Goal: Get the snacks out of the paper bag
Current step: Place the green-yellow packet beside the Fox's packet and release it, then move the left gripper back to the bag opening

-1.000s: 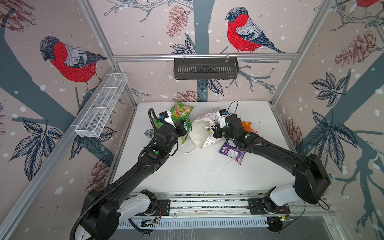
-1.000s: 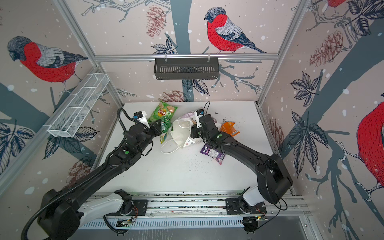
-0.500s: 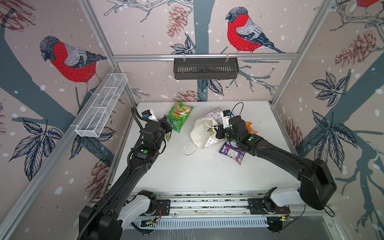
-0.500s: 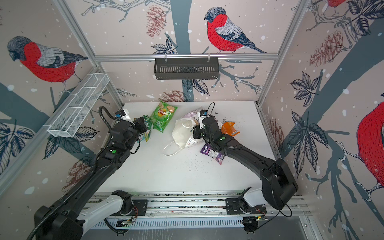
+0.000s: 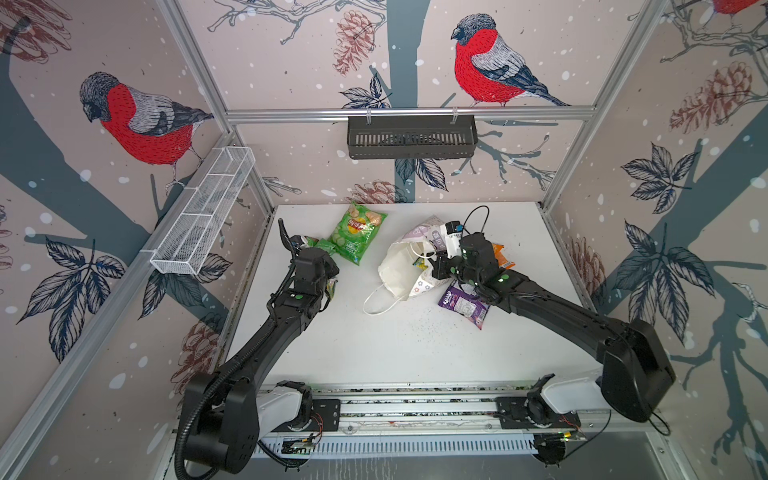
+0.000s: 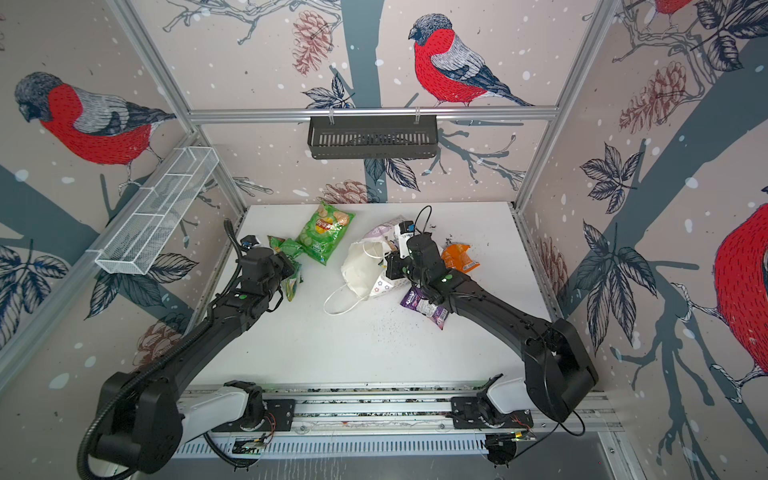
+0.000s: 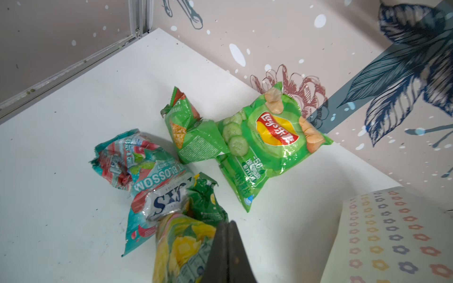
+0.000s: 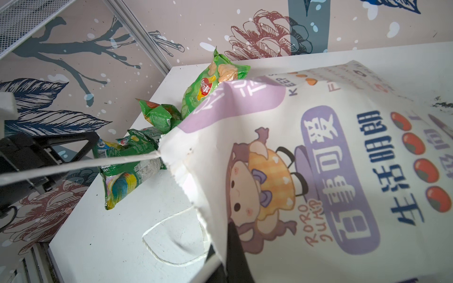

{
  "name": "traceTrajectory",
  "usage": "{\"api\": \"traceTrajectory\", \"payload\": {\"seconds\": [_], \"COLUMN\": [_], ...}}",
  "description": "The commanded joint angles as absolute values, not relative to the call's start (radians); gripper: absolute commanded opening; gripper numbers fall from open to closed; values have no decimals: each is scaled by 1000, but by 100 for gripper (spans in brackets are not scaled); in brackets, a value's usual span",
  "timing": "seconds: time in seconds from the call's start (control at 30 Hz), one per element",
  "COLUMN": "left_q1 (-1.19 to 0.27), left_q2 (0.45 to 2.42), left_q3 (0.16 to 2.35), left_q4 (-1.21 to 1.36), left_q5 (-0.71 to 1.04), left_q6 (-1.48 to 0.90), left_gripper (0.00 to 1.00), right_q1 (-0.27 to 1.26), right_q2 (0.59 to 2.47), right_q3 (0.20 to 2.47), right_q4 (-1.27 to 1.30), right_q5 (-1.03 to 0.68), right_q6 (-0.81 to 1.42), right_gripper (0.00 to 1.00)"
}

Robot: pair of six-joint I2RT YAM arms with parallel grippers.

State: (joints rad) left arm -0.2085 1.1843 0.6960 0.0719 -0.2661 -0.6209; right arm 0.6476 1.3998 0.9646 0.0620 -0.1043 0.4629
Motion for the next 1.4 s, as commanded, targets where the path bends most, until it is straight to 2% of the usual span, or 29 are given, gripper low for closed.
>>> {"api": "traceTrajectory", "payload": {"seconds": [0.0, 0.13, 0.17, 0.23, 0.33, 0.4, 0.47, 0.7, 0.83, 0.97, 1.17, 1.37], "left_q1": [-194, -192, -192, -192, -192, -192, -192, -195, -224, -322, -476, -575], "left_q2": [1207, 1204, 1196, 1181, 1153, 1127, 1099, 999, 946, 898, 814, 847], "left_q3": [694, 682, 677, 671, 670, 668, 662, 630, 593, 571, 490, 373], "left_q4": [121, 131, 136, 146, 139, 144, 155, 209, 235, 223, 258, 503], "left_q5": [-301, -302, -299, -292, -285, -271, -252, -115, -37, -28, -68, -36], "left_q6": [-622, -617, -610, -587, -562, -556, -558, -593, -611, -622, -677, -736], "left_gripper": [0, 0, 3, 28, 54, 66, 72, 76, 75, 69, 69, 70], "right_q1": [646, 633, 631, 632, 632, 634, 648, 664, 673, 673, 672, 660], "right_q2": [1393, 1390, 1388, 1385, 1380, 1371, 1361, 1335, 1330, 1323, 1317, 1333], "right_q3": [958, 941, 937, 932, 926, 922, 930, 975, 977, 982, 998, 1011], "right_q4": [100, 98, 96, 81, 55, 33, -2, -118, -149, -173, -172, -149], "right_q5": [-123, -160, -161, -154, -155, -149, -95, 7, 58, 93, 108, 41], "right_q6": [449, 428, 420, 405, 378, 355, 323, 288, 271, 267, 273, 302], "right_gripper": [0, 0, 0, 0, 0, 0, 0, 0, 0, 0, 0, 0]}}
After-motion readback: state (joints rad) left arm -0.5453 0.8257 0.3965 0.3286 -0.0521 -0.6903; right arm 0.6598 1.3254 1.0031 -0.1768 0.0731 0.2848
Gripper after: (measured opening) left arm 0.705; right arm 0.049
